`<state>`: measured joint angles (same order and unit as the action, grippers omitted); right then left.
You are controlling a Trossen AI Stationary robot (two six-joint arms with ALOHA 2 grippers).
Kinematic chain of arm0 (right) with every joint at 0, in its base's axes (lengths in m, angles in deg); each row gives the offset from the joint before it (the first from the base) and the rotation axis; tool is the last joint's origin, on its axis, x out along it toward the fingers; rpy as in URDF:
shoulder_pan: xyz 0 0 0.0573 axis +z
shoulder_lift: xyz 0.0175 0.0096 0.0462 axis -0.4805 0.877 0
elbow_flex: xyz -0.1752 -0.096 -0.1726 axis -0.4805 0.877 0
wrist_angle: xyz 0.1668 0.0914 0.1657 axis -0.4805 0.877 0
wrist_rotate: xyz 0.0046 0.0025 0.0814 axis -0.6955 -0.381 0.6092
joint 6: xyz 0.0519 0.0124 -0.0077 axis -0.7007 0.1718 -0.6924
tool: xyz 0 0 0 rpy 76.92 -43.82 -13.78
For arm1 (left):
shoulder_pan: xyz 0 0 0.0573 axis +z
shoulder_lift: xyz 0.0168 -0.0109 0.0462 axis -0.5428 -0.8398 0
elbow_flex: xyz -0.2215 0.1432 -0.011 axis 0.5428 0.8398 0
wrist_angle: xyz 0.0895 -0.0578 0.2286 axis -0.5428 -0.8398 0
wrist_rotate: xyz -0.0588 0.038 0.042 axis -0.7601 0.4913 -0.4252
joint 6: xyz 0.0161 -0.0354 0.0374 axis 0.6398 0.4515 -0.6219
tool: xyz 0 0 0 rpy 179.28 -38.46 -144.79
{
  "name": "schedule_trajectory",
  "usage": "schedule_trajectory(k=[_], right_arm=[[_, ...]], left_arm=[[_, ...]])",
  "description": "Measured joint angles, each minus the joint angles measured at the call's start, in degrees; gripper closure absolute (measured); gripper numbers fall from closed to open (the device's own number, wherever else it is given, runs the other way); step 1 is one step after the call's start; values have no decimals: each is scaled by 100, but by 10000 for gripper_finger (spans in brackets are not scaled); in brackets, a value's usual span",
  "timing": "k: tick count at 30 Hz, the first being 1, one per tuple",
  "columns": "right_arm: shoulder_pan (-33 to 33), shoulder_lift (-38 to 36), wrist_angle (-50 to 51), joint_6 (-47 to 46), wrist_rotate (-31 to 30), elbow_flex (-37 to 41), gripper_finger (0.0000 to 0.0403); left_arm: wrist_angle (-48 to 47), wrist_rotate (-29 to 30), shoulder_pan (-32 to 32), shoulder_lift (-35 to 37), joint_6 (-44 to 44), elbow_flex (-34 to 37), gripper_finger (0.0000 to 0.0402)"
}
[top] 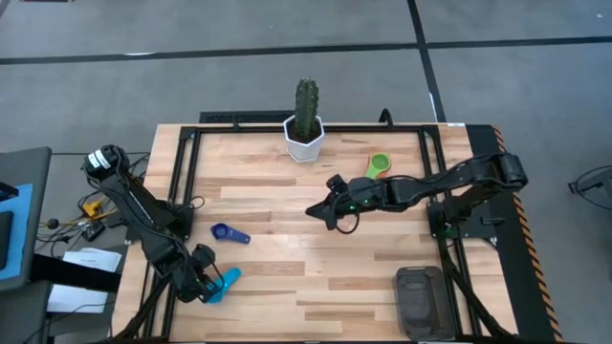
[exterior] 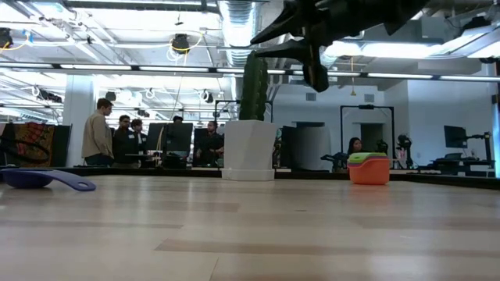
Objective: Nest measuring cups in basket
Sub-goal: Stack the light blue measuring cup on top of the green measuring cup
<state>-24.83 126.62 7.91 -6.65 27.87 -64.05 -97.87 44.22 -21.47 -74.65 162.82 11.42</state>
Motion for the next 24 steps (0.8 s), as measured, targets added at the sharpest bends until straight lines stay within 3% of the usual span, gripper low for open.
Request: schedule_trajectory(k=[12, 24], right_arm=[[59, 0, -2, 2, -15, 2, 305], [60, 0, 1, 17, -15, 1, 305]], left_arm=[[928, -9, 2, 0, 283, 282, 276], [1055, 444, 7, -2, 337, 278, 276]])
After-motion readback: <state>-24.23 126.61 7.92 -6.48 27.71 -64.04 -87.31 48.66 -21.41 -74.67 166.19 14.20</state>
